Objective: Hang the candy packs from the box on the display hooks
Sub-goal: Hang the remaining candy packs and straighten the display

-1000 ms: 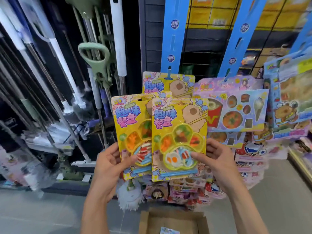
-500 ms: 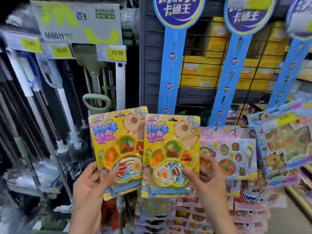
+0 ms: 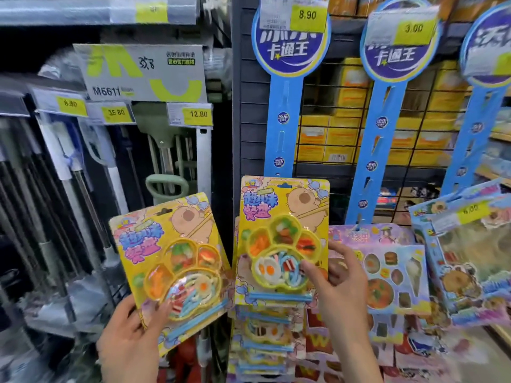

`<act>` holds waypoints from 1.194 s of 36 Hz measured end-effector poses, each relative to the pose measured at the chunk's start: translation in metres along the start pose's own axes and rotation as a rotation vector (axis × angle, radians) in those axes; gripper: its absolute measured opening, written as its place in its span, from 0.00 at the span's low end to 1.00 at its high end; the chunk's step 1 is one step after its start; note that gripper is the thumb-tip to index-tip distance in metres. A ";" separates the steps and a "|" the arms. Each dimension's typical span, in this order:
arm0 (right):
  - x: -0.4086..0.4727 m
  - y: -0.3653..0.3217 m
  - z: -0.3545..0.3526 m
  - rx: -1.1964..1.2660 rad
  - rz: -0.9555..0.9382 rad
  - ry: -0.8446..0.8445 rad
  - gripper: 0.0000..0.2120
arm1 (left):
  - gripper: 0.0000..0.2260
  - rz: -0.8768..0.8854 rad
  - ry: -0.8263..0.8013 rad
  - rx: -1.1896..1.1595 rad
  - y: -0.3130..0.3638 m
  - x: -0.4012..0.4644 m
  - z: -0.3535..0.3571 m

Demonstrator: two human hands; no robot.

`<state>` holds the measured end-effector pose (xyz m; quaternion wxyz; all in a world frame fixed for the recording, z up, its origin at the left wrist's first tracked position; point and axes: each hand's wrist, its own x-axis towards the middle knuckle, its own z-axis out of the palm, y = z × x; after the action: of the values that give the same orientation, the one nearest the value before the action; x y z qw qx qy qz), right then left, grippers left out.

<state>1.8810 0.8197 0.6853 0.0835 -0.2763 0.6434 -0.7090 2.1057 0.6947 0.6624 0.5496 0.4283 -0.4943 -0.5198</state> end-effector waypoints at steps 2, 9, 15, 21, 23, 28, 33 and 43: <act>0.003 -0.005 0.001 0.016 -0.014 -0.013 0.19 | 0.10 0.012 -0.012 -0.013 0.004 -0.004 0.003; 0.014 -0.013 0.005 -0.002 -0.047 -0.025 0.16 | 0.12 0.019 0.009 -0.088 0.008 -0.012 0.018; 0.017 -0.017 0.005 0.014 -0.056 -0.009 0.15 | 0.12 0.040 -0.030 -0.098 0.011 -0.019 0.023; 0.018 -0.010 0.003 -0.015 -0.044 -0.016 0.17 | 0.12 0.057 -0.038 -0.102 0.012 -0.022 0.026; 0.017 -0.006 0.003 -0.021 -0.034 -0.024 0.16 | 0.13 0.061 -0.041 -0.096 0.011 -0.022 0.026; 0.013 0.007 0.002 -0.053 -0.009 -0.009 0.17 | 0.14 0.066 -0.044 -0.115 0.009 -0.020 0.028; 0.009 0.015 0.005 -0.047 -0.002 0.007 0.17 | 0.12 0.094 -0.056 -0.080 0.009 -0.022 0.028; 0.002 0.022 0.010 -0.170 -0.041 0.074 0.21 | 0.12 0.226 0.165 -0.121 0.021 -0.016 0.019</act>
<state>1.8798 0.8065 0.6650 0.0216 -0.2690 0.6982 -0.6631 2.0902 0.7131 0.6840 0.6681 0.3772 -0.4605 -0.4464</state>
